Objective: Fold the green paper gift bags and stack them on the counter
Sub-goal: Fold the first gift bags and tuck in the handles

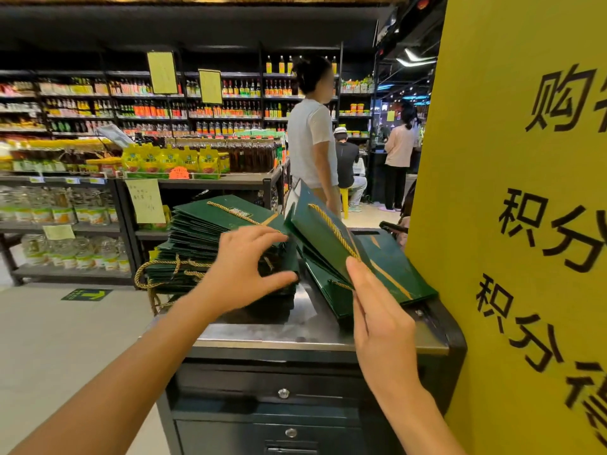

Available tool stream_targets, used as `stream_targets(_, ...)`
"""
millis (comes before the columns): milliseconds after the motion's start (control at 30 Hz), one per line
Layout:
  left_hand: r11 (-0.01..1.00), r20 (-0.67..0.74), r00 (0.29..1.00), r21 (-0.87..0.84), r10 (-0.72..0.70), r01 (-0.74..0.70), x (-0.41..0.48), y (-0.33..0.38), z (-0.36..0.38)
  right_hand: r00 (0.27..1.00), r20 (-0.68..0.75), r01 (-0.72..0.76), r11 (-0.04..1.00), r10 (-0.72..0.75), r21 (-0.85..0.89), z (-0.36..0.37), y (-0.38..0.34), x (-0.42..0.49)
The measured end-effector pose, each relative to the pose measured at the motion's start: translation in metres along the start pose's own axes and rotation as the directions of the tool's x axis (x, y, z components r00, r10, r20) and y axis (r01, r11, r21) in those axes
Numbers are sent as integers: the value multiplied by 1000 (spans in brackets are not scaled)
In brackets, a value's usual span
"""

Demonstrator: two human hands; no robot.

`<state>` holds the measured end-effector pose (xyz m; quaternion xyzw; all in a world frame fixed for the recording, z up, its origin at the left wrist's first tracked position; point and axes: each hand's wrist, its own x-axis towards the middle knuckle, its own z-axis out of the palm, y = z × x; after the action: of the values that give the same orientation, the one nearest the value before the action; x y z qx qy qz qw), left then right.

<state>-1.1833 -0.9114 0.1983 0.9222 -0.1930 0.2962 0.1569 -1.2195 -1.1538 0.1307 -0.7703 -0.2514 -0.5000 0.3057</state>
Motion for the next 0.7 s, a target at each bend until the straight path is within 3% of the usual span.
stream_targets(33, 960, 68, 997, -276, -30, 47, -9, 18, 0, 1000, 5, 8, 1000, -8, -11, 3, 1, -3)
stream_targets(100, 647, 211, 977, -739, -44, 189, -23, 50, 4, 999, 35, 27, 999, -25, -47, 10, 2, -7)
stream_targets(167, 387, 218, 968, -888, -123, 249, -29, 62, 17, 996, 73, 53, 995, -47, -85, 18, 1, -13)
stream_targets(233, 245, 192, 941, -933, -277, 262, -28, 70, 23, 991, 130, 56, 993, -43, -101, 23, -1, -16)
stream_targets(367, 137, 196, 863, -947, -466, 289, -23, 70, 24, 966, 257, 45, 999, -36, -30, 20, -7, -14)
stream_targets(567, 127, 179, 800, -945, -572, 302, -26, 53, 11, 947, 178, -299, 936, 267, 187, -8, 4, -13)
stream_targets(700, 142, 197, 806, -934, -558, 328, -28, 45, 8, 936, 191, -304, 952, 296, 14, -11, 15, -26)
